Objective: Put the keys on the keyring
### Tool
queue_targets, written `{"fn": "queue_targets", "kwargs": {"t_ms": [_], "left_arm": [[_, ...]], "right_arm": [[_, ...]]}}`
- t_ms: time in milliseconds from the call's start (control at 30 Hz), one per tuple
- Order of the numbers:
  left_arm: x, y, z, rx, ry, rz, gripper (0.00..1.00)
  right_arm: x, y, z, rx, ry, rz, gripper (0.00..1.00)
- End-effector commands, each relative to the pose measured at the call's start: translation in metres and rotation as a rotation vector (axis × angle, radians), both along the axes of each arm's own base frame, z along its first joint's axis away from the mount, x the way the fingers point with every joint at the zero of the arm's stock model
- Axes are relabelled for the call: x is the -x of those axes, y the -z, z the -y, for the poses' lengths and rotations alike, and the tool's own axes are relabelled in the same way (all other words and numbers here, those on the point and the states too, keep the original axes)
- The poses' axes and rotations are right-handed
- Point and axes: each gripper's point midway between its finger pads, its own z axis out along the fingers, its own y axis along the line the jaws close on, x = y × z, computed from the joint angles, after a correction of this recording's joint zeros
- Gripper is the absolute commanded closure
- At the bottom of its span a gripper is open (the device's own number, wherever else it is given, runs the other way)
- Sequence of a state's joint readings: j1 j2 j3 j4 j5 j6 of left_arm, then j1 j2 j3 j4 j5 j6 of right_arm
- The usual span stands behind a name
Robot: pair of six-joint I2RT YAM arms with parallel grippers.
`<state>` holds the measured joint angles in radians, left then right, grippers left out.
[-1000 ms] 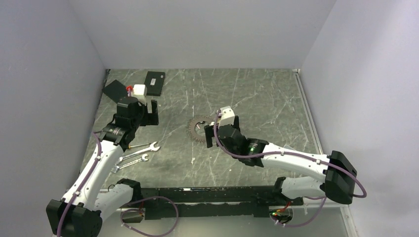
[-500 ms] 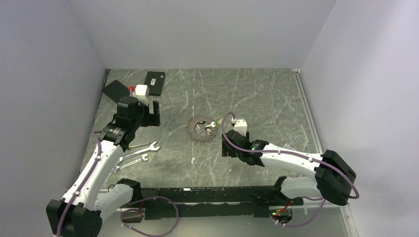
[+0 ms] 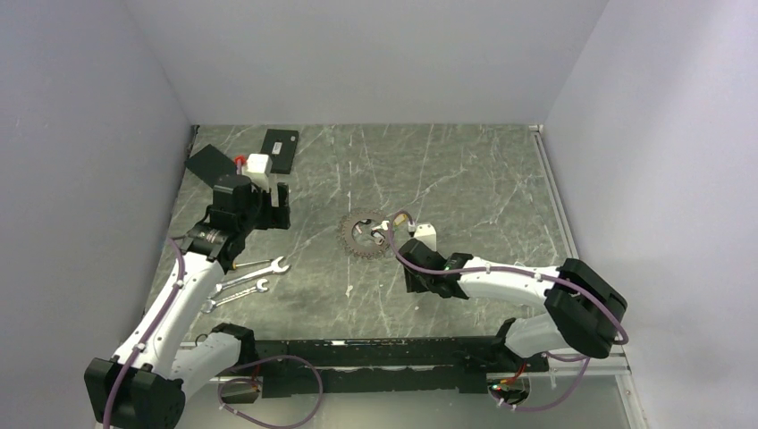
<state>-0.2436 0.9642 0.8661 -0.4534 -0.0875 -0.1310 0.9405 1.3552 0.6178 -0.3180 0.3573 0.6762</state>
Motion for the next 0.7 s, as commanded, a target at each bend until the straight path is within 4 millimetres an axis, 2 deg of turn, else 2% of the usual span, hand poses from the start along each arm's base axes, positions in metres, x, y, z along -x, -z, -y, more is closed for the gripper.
{"fn": "queue_targets", "kwargs": {"t_ms": [0, 400, 600, 667], "left_arm": [[-0.0043, -0.0135, 0.0065, 0.006, 0.037, 0.036, 0.08], [-0.0040, -0.0138, 0.0070, 0.005, 0.042, 0.037, 0.09], [-0.0039, -0.0139, 0.0075, 0.006, 0.044, 0.037, 0.09], [-0.0040, -0.0137, 0.0075, 0.005, 0.045, 0.036, 0.09]], "right_arm": [[-0.0156, -0.0108, -0.0084, -0.018, -0.005, 0.059, 0.58], [-0.0203, -0.0106, -0.0091, -0.002, -0.014, 0.077, 0.70], [-0.0238, -0.0112, -0.0085, 0.012, -0.018, 0.094, 0.72], [-0.0246, -0.0108, -0.0085, 0.016, -0.019, 0.096, 0.77]]}}
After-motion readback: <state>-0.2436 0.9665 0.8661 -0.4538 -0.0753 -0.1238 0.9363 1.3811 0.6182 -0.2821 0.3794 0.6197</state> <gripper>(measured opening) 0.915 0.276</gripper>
